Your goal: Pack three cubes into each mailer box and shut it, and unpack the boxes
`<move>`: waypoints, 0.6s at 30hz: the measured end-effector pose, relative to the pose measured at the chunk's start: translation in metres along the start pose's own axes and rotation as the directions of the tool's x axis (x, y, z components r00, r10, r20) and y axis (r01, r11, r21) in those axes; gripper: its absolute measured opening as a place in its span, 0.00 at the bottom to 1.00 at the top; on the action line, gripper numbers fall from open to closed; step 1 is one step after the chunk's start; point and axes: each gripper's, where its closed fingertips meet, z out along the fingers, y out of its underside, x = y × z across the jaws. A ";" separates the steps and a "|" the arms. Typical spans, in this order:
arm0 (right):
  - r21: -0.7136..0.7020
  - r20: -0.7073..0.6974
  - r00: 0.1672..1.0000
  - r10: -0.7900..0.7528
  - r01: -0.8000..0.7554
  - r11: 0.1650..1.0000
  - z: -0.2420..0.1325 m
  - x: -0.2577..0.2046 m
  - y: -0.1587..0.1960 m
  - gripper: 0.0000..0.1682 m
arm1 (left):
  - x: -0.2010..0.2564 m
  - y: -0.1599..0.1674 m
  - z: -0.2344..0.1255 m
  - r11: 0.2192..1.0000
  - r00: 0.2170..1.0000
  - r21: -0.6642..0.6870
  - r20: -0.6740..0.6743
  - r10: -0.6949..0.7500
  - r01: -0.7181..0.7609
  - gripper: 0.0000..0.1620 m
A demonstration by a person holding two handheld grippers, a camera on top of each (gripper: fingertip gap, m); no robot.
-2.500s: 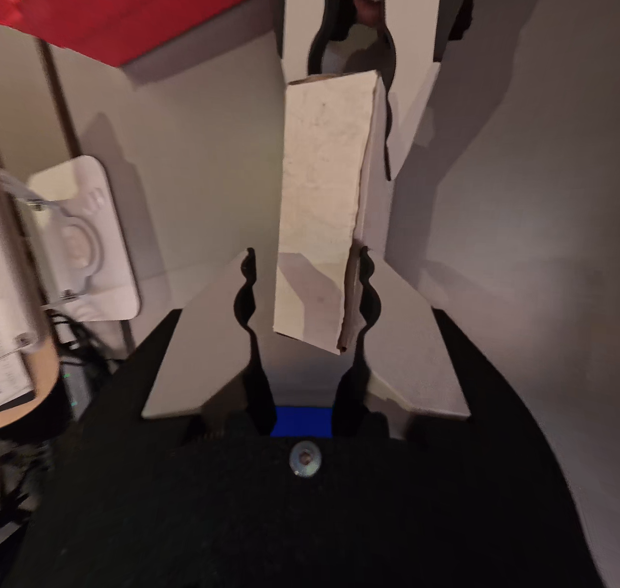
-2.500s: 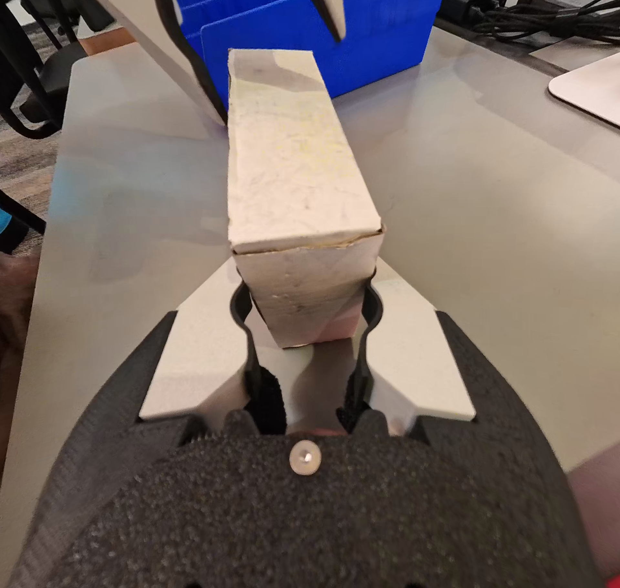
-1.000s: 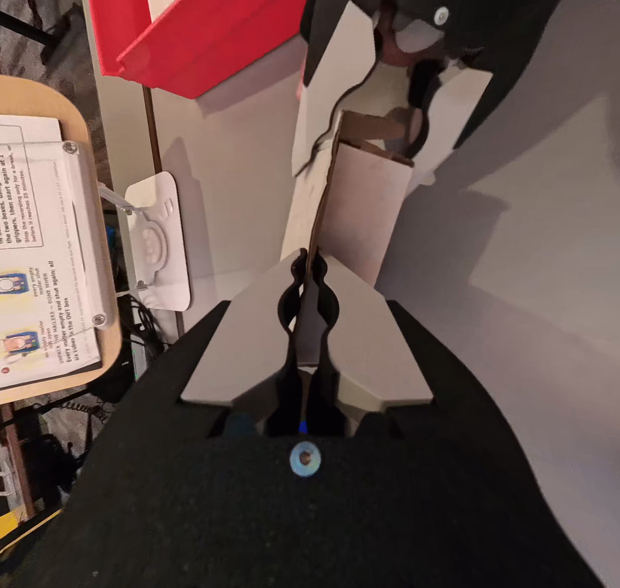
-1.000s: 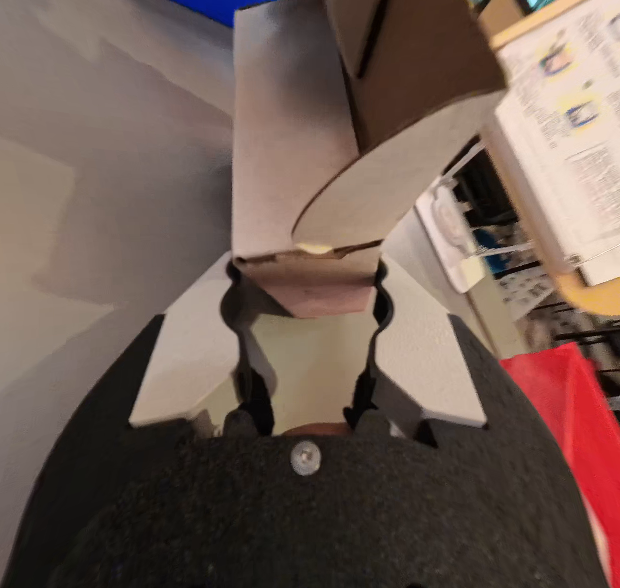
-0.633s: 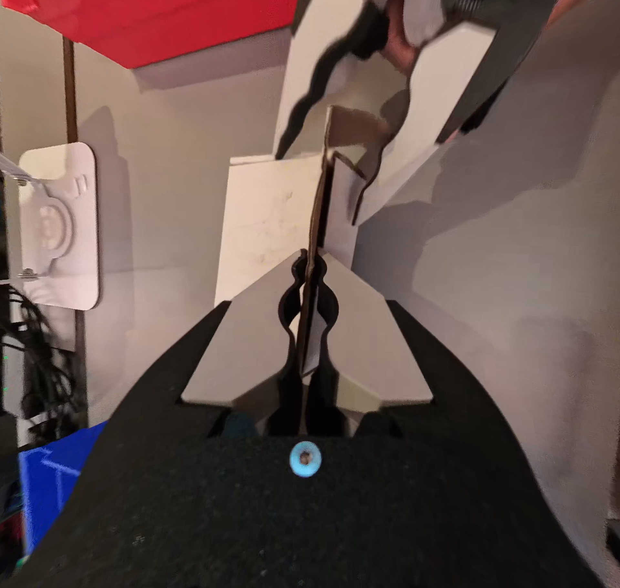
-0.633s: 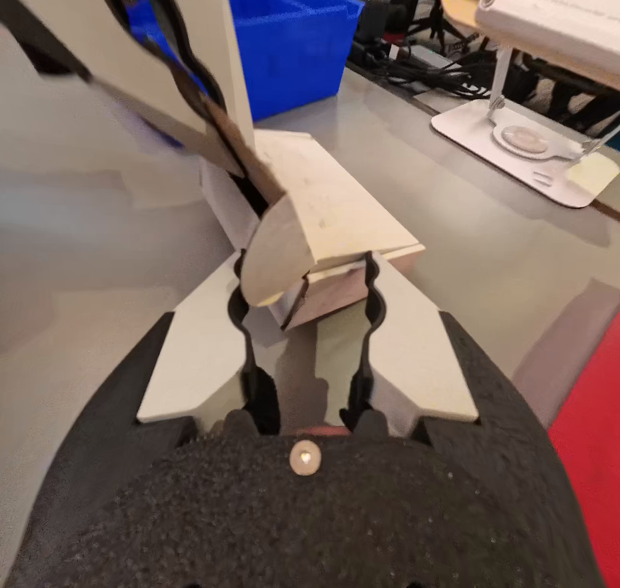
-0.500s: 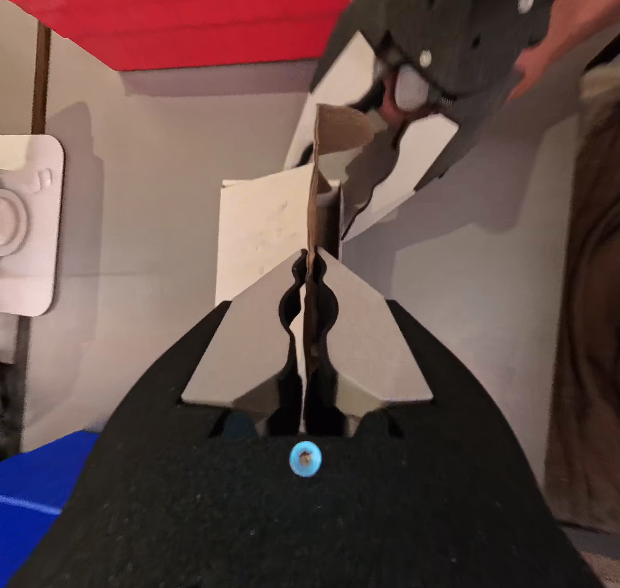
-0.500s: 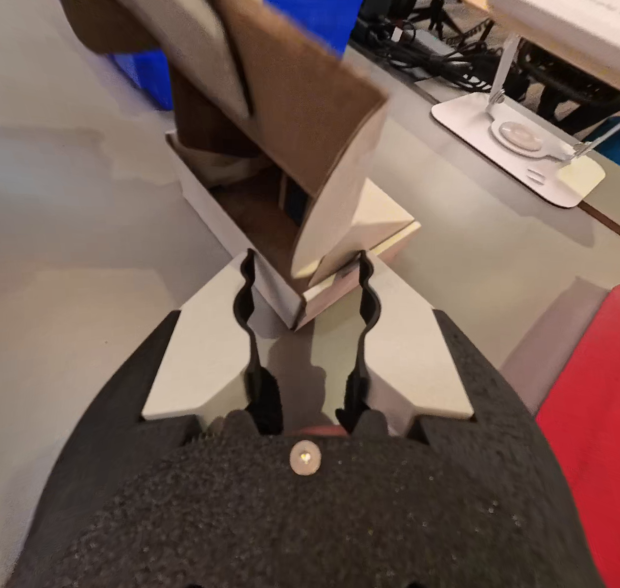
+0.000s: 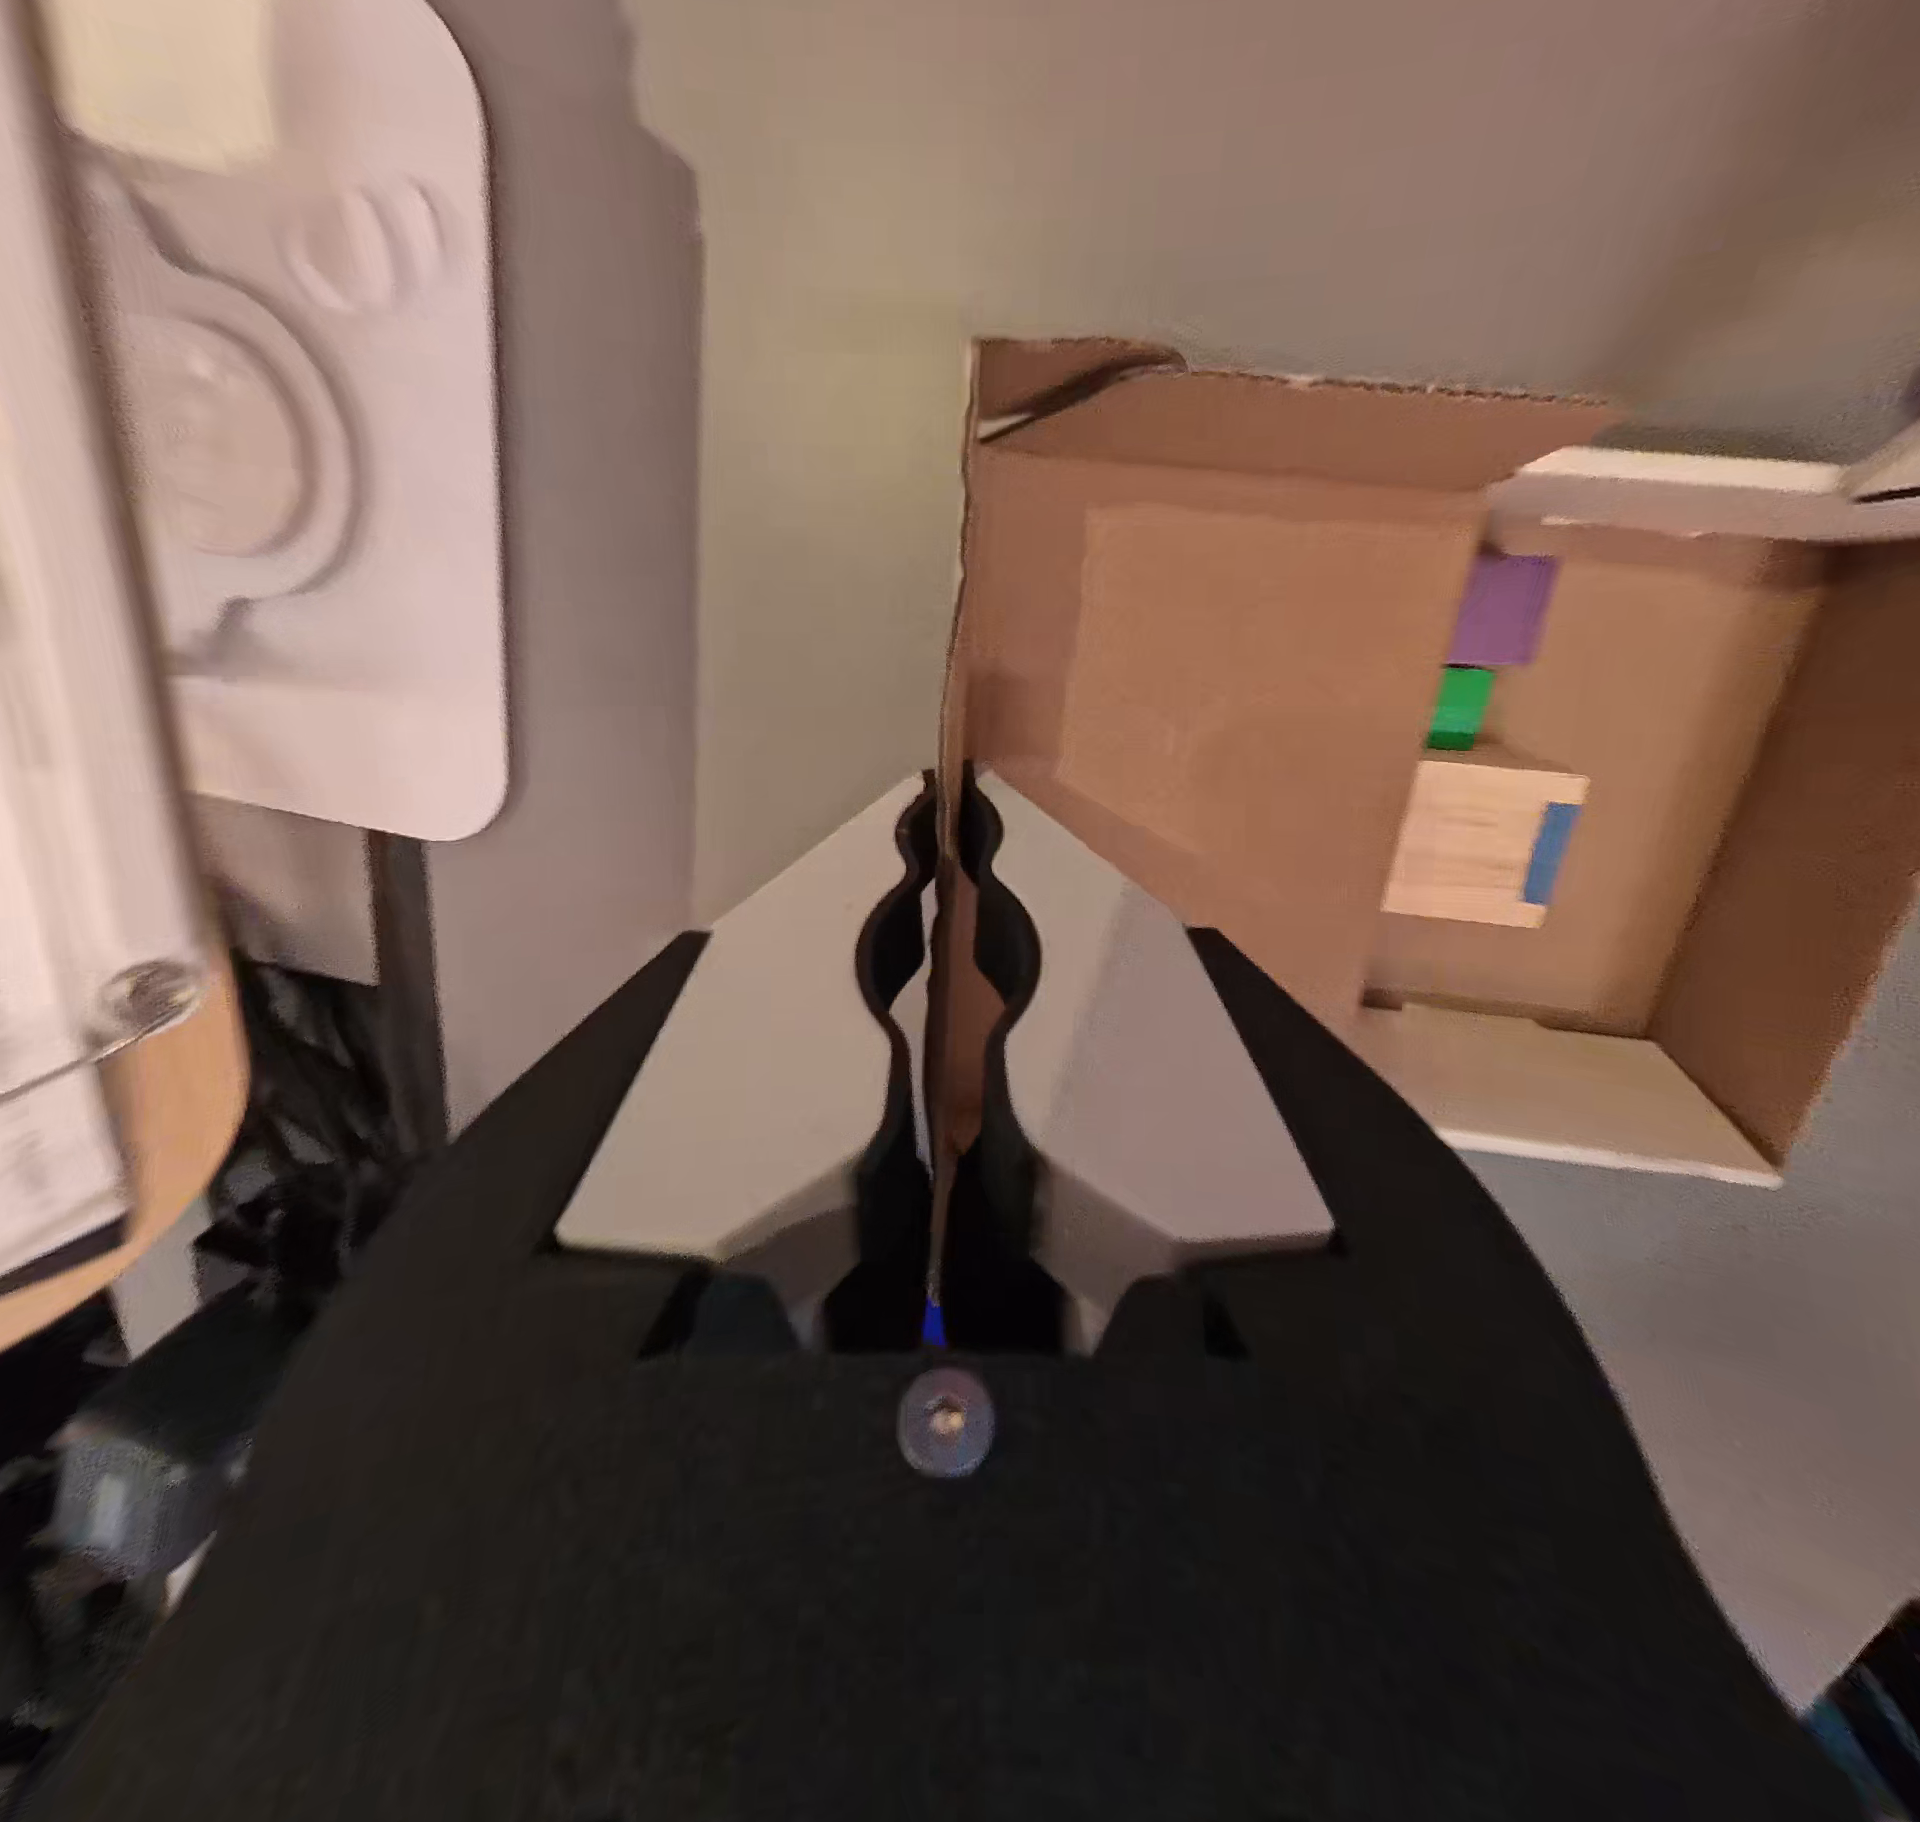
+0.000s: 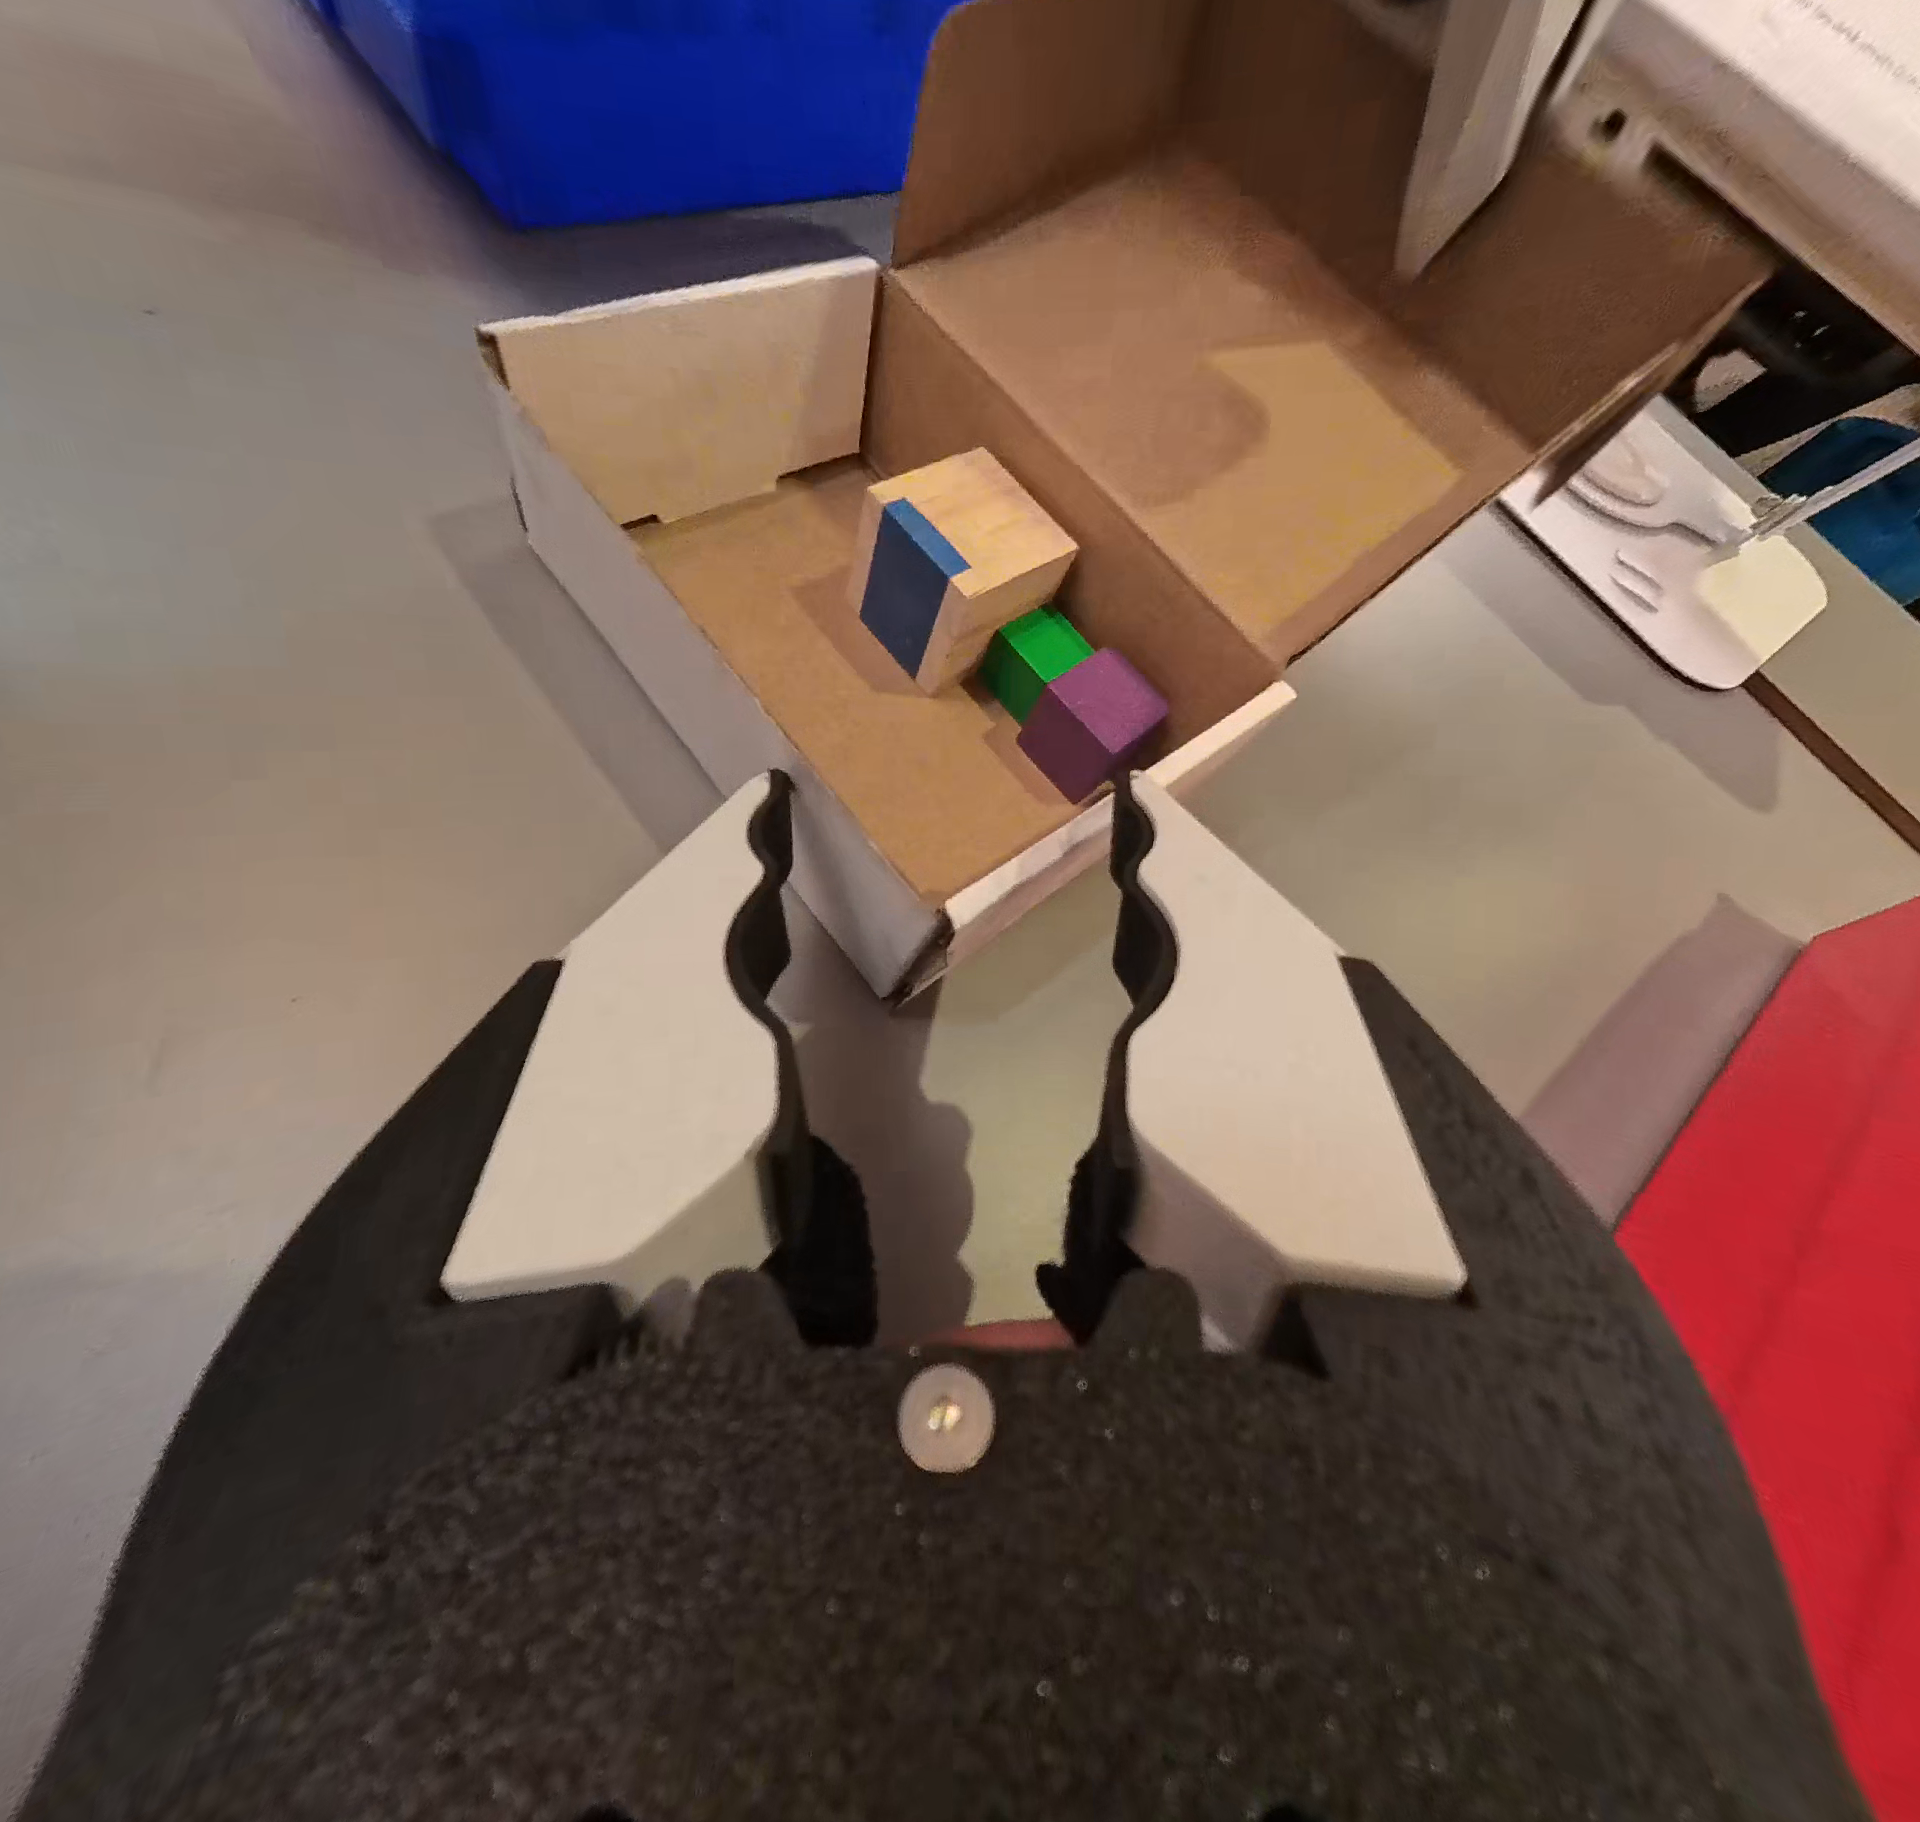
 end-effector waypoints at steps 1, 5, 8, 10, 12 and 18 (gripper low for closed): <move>0.002 0.001 1.000 0.000 0.000 1.000 0.000 0.000 0.000 0.37 | -0.001 0.005 0.013 1.000 1.000 -0.025 -0.023 -0.013 0.012 0.00; 0.001 0.011 1.000 -0.002 0.002 1.000 0.000 -0.001 0.000 0.37 | 0.005 0.018 0.044 0.997 0.996 -0.066 -0.078 -0.046 0.041 0.00; 0.004 0.037 0.999 -0.002 0.002 1.000 -0.001 0.000 0.000 0.37 | 0.002 0.014 0.031 0.996 0.996 0.015 -0.027 -0.089 0.089 0.00; 0.001 0.056 0.998 -0.011 0.011 1.000 -0.001 0.000 0.000 0.37 | 0.003 0.011 0.005 0.986 0.992 0.115 0.019 -0.124 0.121 0.10; 0.010 0.052 0.998 -0.017 0.016 1.000 -0.002 0.004 -0.001 0.36 | 0.012 0.009 -0.023 0.964 0.986 0.224 0.051 -0.161 0.146 0.19; 0.074 0.062 0.992 0.111 -0.115 0.991 -0.020 0.019 -0.010 0.37 | 0.061 0.030 -0.117 0.827 0.886 0.535 0.284 -0.368 0.172 0.52</move>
